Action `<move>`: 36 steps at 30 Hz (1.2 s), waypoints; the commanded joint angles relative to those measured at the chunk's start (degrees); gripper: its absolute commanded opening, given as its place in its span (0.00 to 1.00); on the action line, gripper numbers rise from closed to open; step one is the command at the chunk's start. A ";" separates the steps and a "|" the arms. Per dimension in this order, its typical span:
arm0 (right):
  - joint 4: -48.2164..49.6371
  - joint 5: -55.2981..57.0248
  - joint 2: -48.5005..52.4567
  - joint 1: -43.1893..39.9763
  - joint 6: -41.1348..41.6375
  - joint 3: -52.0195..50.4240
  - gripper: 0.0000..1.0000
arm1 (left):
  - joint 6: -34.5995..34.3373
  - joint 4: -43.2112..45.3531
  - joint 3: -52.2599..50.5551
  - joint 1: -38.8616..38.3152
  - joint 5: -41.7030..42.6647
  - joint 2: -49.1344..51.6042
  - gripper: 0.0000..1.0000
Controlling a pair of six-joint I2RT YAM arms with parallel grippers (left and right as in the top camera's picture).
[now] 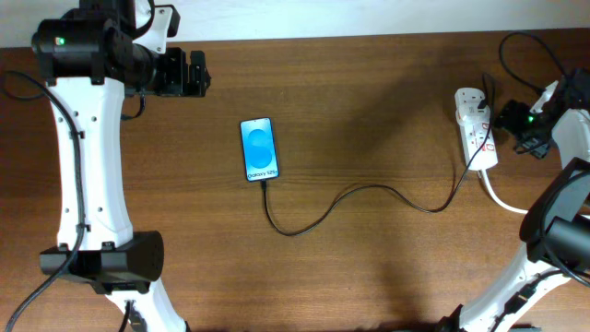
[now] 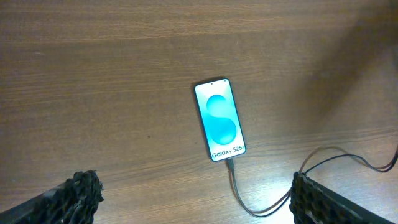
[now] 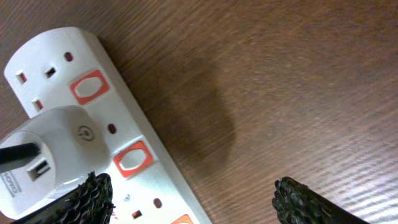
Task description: Plug charger to phone and switch on socket
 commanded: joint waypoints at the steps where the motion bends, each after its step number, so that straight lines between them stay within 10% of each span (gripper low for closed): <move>1: 0.76 1.36 1.22 1.11 0.66 0.79 0.85 | 0.92 0.07 0.20 0.09 0.63 -0.90 0.99; 28: -4.07 1.57 7.04 5.51 6.01 0.79 0.84 | 0.92 0.07 0.22 0.09 0.63 -0.90 0.99; 36: -31.12 3.26 -5.99 -5.66 5.20 29.07 0.94 | 0.92 0.07 0.22 0.09 0.63 -0.90 0.99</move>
